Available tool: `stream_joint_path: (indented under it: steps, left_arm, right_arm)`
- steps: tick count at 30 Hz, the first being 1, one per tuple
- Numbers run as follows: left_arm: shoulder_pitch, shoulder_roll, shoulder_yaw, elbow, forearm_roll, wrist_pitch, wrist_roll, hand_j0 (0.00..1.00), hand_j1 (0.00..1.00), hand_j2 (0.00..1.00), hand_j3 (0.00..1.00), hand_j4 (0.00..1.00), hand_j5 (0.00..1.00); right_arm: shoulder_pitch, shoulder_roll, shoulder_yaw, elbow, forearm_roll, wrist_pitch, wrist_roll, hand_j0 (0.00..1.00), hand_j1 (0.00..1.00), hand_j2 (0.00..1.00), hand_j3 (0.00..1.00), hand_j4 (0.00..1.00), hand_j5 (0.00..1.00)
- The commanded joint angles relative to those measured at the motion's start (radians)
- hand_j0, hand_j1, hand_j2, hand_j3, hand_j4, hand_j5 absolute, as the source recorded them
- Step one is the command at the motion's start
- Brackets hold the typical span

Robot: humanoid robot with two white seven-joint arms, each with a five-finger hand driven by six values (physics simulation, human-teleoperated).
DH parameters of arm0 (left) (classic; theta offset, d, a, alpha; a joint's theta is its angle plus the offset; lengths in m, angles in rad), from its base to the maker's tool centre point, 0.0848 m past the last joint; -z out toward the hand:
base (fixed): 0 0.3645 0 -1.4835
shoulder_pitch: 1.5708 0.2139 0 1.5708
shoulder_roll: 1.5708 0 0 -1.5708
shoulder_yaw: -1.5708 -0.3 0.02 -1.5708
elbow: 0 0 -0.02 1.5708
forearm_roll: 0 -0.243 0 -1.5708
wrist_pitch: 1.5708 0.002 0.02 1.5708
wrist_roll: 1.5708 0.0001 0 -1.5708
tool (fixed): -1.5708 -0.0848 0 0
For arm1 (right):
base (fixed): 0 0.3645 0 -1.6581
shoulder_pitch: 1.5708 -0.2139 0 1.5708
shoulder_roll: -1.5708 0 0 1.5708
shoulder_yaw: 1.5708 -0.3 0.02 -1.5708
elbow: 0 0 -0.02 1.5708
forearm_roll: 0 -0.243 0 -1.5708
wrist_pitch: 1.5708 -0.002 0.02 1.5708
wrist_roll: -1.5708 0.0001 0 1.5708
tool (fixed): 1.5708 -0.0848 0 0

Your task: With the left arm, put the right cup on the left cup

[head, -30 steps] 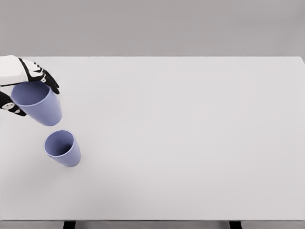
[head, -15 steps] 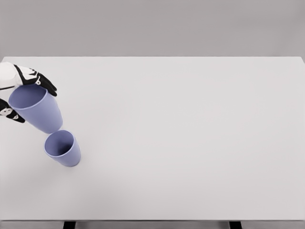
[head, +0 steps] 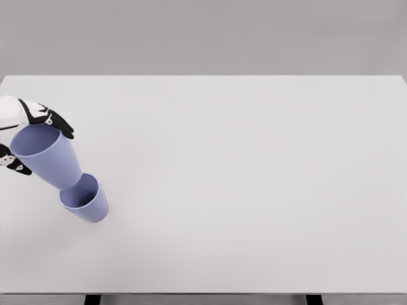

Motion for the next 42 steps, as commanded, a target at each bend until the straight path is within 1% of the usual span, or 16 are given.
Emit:
stream_joint_path:
  steps: [1, 2, 5, 10, 11, 20, 28, 30, 42]
  left_arm:
    - [0.000, -0.013, 0.004, 0.000, 0.009, 0.003, -0.002, 0.65, 0.65, 0.65, 0.65, 0.65, 0.65]
    - [0.002, -0.034, 0.004, 0.000, 0.009, 0.003, -0.004, 0.64, 0.64, 0.64, 0.64, 0.64, 0.64]
    - [0.008, -0.062, 0.004, 0.001, 0.009, 0.003, -0.004, 0.65, 0.65, 0.65, 0.65, 0.65, 0.65]
    - [0.023, -0.056, 0.002, 0.005, 0.007, 0.003, -0.004, 0.65, 0.65, 0.65, 0.65, 0.65, 0.65]
    - [0.038, -0.054, 0.005, 0.012, 0.007, 0.003, -0.002, 0.65, 0.65, 0.65, 0.65, 0.65, 0.65]
    - [0.045, -0.065, 0.005, 0.060, 0.000, 0.003, -0.004, 0.66, 0.66, 0.66, 0.66, 0.66, 0.66]
    - [0.061, -0.068, 0.004, 0.058, -0.002, 0.003, -0.004, 0.67, 0.67, 0.67, 0.67, 0.67, 0.67]
    - [0.074, -0.079, 0.004, 0.060, -0.003, 0.003, -0.005, 0.67, 0.67, 0.67, 0.67, 0.67, 0.67]
    - [0.078, -0.080, 0.005, 0.058, -0.003, 0.003, -0.004, 0.67, 0.67, 0.67, 0.67, 0.67, 0.67]
  right_arm:
    - [0.000, 0.000, 0.000, 0.000, 0.000, 0.000, 0.000, 1.00, 1.00, 1.00, 1.00, 1.00, 1.00]
    - [0.000, 0.000, 0.000, 0.000, 0.000, 0.000, 0.000, 1.00, 1.00, 1.00, 1.00, 1.00, 1.00]
    - [0.000, 0.000, 0.000, 0.000, 0.000, 0.000, 0.000, 1.00, 1.00, 1.00, 1.00, 1.00, 1.00]
    - [0.000, 0.000, 0.000, 0.000, 0.000, 0.000, 0.000, 1.00, 1.00, 1.00, 1.00, 1.00, 1.00]
    - [0.000, 0.000, 0.000, 0.000, 0.000, 0.000, 0.000, 1.00, 1.00, 1.00, 1.00, 1.00, 1.00]
    - [0.000, 0.000, 0.000, 0.000, 0.000, 0.000, 0.000, 1.00, 1.00, 1.00, 1.00, 1.00, 1.00]
    - [0.000, 0.000, 0.000, 0.000, 0.000, 0.000, 0.000, 1.00, 1.00, 1.00, 1.00, 1.00, 1.00]
    - [0.000, 0.000, 0.000, 0.000, 0.000, 0.000, 0.000, 1.00, 1.00, 1.00, 1.00, 1.00, 1.00]
    - [0.000, 0.000, 0.000, 0.000, 0.000, 0.000, 0.000, 1.00, 1.00, 1.00, 1.00, 1.00, 1.00]
